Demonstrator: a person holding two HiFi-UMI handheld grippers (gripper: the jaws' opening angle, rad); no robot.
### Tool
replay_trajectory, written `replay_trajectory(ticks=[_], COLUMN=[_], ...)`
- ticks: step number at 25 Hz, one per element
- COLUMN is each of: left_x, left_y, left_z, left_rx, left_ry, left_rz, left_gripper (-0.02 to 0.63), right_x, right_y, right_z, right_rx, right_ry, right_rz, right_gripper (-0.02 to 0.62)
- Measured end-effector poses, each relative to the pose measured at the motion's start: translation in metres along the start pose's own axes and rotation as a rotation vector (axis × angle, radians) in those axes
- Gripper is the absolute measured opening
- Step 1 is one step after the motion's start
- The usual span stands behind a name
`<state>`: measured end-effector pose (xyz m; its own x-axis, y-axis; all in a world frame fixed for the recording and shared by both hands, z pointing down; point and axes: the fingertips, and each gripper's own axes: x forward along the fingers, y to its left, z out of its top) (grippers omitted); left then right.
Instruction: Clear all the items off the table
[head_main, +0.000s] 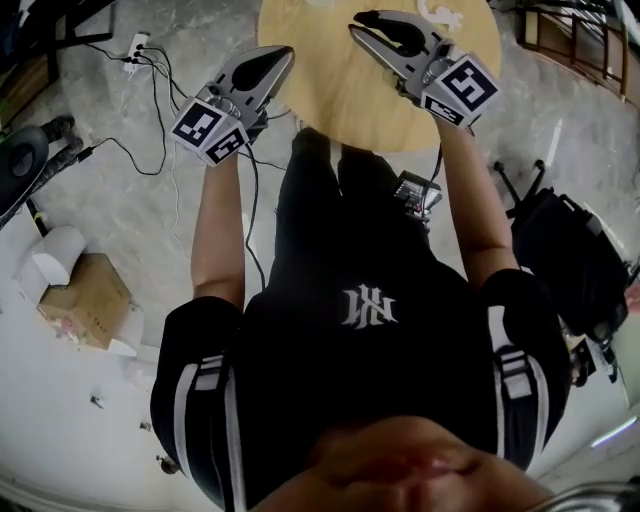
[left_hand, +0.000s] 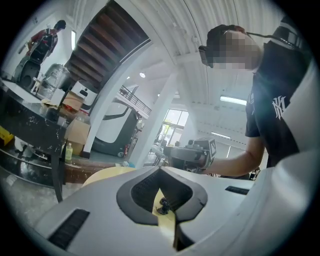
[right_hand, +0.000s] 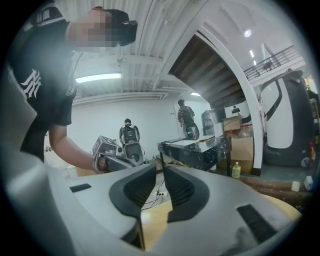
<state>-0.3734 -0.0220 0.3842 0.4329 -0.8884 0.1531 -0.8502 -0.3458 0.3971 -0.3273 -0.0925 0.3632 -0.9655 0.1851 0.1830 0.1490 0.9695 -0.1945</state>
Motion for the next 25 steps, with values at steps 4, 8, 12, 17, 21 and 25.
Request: replay_trajectory(ticks=[4, 8, 12, 17, 21, 25], left_x=[0.003, 0.016, 0.032, 0.043, 0.047, 0.048], left_y=[0.02, 0.045, 0.053, 0.057, 0.06, 0.063], left_z=[-0.016, -0.036, -0.054, -0.068, -0.074, -0.078], left_rx=[-0.005, 0.008, 0.015, 0.08, 0.111, 0.126], left_ry=[0.001, 0.007, -0.007, -0.025, -0.034, -0.043], left_rz=[-0.002, -0.011, -0.028, -0.079, -0.094, -0.085], left_gripper=[0.012, 0.012, 0.012, 0.012, 0.012, 0.012], right_x=[0.016, 0.031, 0.04, 0.055, 0.064, 0.073], right_y=[-0.018, -0.04, -0.062, -0.084, -0.096, -0.112], right_z=[-0.021, -0.047, -0.071, -0.104, -0.13, -0.137], right_rx=[0.004, -0.003, -0.005, -0.025, -0.04, -0.061], right_ry=[0.014, 0.027, 0.06, 0.119, 0.158, 0.168], right_rz=[-0.03, -0.059, -0.073, -0.107, -0.099, -0.13], right_gripper=[0.115, 0.179, 0.238, 0.319, 0.324, 0.434])
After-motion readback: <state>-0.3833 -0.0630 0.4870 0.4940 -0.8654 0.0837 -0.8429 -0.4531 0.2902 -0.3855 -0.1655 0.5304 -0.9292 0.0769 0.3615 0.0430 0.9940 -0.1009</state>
